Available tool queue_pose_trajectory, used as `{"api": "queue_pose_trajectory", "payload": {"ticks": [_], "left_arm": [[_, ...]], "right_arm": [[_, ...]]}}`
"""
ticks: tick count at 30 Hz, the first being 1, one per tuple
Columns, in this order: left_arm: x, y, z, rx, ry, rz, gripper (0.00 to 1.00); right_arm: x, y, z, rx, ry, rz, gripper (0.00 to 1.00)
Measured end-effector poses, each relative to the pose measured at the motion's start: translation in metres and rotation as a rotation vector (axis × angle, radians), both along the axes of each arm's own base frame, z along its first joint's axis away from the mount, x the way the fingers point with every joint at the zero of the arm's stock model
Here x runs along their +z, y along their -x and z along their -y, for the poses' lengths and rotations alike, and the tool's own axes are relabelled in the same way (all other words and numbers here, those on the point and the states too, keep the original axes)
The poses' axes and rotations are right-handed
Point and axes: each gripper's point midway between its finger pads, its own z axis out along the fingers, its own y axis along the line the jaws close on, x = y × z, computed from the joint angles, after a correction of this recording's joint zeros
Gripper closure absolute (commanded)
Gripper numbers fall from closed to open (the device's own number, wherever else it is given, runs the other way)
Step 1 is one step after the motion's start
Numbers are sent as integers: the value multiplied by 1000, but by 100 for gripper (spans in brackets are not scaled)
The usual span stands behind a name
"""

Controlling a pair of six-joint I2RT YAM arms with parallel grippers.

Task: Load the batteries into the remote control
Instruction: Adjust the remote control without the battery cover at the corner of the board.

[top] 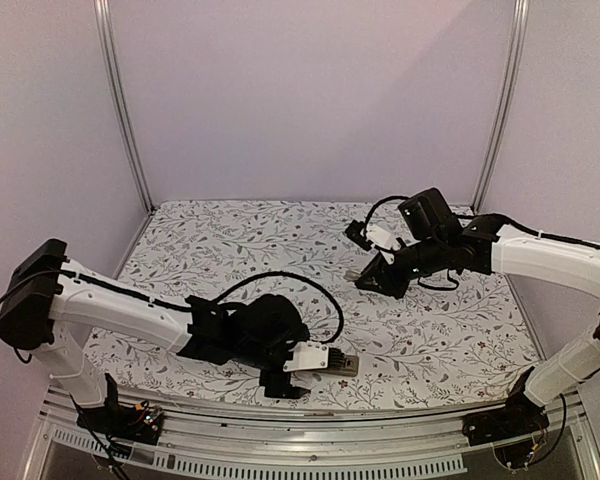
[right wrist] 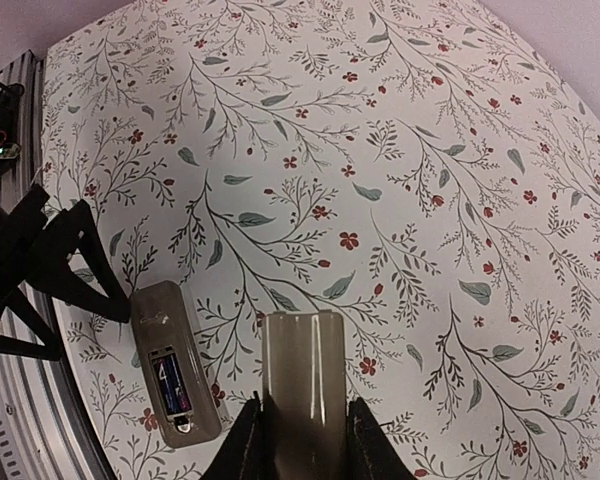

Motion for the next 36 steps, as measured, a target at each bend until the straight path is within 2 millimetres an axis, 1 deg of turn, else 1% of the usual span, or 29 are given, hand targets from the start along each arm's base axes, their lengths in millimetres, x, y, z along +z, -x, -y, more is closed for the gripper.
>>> {"api": "queue_pose_trajectory", "payload": {"ticks": [1, 2, 4, 7, 10, 12, 15, 18, 20, 24, 26, 30, 36], "left_arm": [[-10, 0, -5, 3, -30, -49, 5], [-16, -1, -9, 6, -45, -89, 5], [-21, -13, -15, 39, -51, -163, 5], [-14, -33, -17, 82, -18, -214, 5], [-6, -45, -14, 90, 22, -243, 8], [-8, -44, -9, 78, 26, -273, 10], [-22, -39, -3, 61, 3, -327, 11], [-39, -33, -5, 58, -36, -373, 13], [-47, -32, -7, 63, -53, -386, 18], [-50, -35, -8, 85, -60, -381, 33], [-50, -37, -8, 92, -59, -375, 38], [-52, -37, -9, 95, -57, -368, 41], [-61, -31, -15, 91, -78, -375, 47]], "right_arm": [[-1, 0, 2, -6, 0, -4, 99], [-2, 1, 4, -10, 0, -6, 99], [0, 2, 5, -13, -5, -6, 99], [3, 4, 7, -17, -16, 3, 99], [5, 7, 10, -18, -27, 10, 99], [4, 8, 11, -19, -30, 11, 99], [4, 9, 12, -20, -32, 11, 99], [5, 9, 12, -19, -35, 12, 99], [5, 10, 12, -18, -37, 13, 99], [7, 10, 11, -13, -46, 15, 100], [7, 11, 11, -11, -47, 13, 100], [9, 12, 11, -9, -51, 16, 100], [15, 12, 11, -7, -66, 27, 100]]}}
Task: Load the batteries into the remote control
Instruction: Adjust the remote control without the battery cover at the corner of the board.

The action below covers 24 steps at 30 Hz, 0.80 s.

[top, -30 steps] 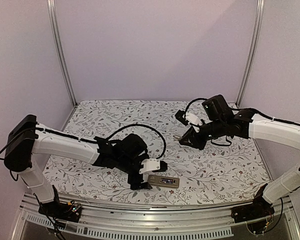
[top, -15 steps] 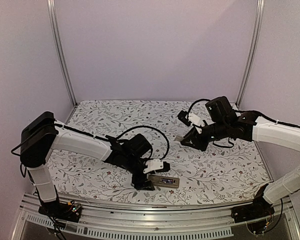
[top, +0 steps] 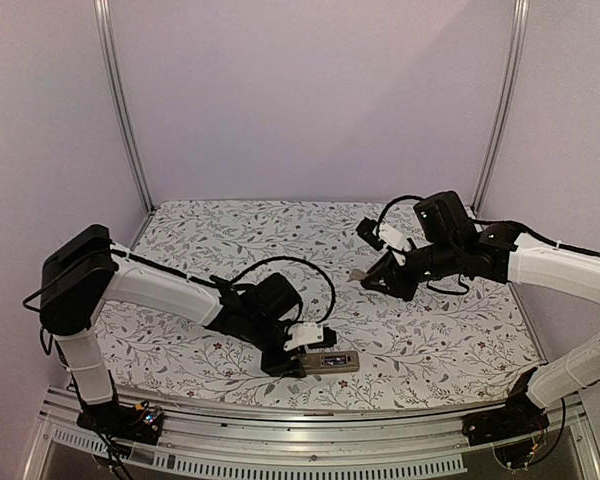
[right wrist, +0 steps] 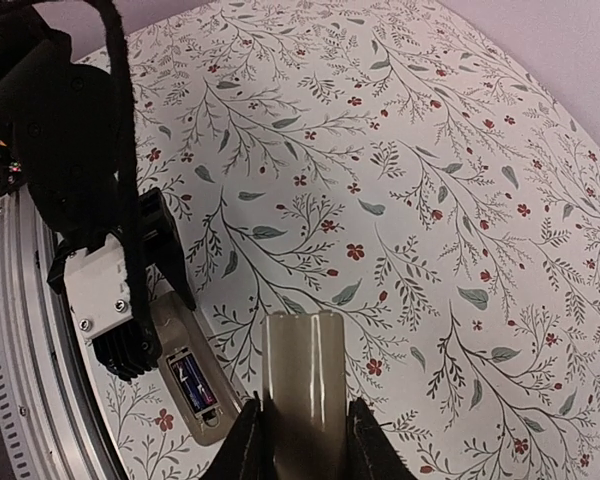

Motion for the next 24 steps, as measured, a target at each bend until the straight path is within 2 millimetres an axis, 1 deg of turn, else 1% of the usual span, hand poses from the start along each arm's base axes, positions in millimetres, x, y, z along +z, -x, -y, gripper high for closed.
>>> {"api": "queue_pose_trajectory", "payload": {"ticks": [3, 6, 8, 10, 12, 13, 15, 16, 21, 24], "left_arm": [[0, 1, 0, -1, 1, 13, 50], [0, 5, -3, -5, -3, 49, 57], [1, 11, -8, -13, -9, 68, 57], [1, 19, -15, -22, -15, 84, 55], [1, 24, -20, -25, -20, 93, 49], [1, 25, -22, -25, -21, 96, 45], [1, 25, -25, -24, -24, 100, 30], [1, 25, -25, -19, -25, 99, 25], [1, 24, -26, -10, -32, 103, 16], [10, 19, -33, 22, -27, 141, 12]], "right_arm": [[0, 0, 0, 2, -2, 0, 100], [0, 1, -1, 4, -3, -2, 100], [0, 1, -1, 8, -5, -3, 100], [1, 3, -2, 16, -8, -6, 100], [1, 4, -3, 27, -11, -8, 100], [1, 5, -3, 32, -13, -9, 100], [1, 7, -4, 49, -16, -11, 100], [1, 9, -5, 57, -16, -14, 100], [-8, 21, -6, 110, -1, -39, 100], [-19, 38, -10, 177, 21, -56, 100]]}}
